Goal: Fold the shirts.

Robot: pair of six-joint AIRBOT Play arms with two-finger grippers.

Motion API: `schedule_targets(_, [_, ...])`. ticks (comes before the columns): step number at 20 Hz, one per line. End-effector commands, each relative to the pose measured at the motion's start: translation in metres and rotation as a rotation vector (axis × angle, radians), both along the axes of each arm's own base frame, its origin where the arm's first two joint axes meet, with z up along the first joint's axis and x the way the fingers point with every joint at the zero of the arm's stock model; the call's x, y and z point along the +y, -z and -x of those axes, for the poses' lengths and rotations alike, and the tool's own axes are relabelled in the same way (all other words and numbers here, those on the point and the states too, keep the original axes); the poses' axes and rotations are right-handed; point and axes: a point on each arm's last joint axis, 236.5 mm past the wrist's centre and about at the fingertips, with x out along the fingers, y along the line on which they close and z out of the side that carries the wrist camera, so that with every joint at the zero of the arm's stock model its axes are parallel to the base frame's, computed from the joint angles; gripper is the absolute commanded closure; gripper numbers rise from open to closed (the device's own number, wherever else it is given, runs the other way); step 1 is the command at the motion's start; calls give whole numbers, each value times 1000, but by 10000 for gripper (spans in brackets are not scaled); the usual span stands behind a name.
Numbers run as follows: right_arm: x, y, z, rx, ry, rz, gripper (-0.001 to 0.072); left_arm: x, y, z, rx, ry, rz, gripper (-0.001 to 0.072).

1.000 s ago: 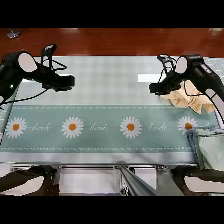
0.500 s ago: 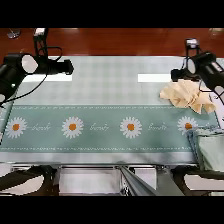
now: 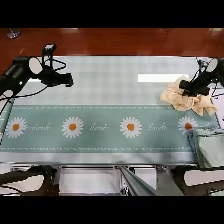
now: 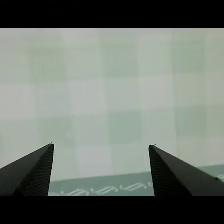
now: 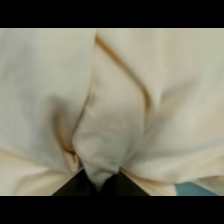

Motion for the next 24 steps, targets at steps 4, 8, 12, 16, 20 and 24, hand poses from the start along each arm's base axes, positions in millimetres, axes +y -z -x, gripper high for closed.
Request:
schedule_targets(4, [36, -271, -65, -749, -142, 45, 687, -5, -73, 54, 5, 25, 233, 6])
schedule_targets(8, [68, -411, -20, -1058, -211, 79, 687, -28, -129, 95, -214, 100, 307, 6])
schedule_targets(12, [130, -478, 29, -1203, -408, 76, 687, -37, -119, 138, -213, 97, 360, 6])
schedule_targets(16, [203, -462, 68, -1130, -617, -36, 687, -37, -121, 142, -271, 73, 381, 6])
schedule_targets(20, [281, -391, 82, -961, -770, -161, 687, -36, -116, 134, -269, 59, 382, 7])
schedule_targets(24, [336, -238, 73, -713, -673, -316, 687, -36, -106, 132, -237, 53, 383, 7])
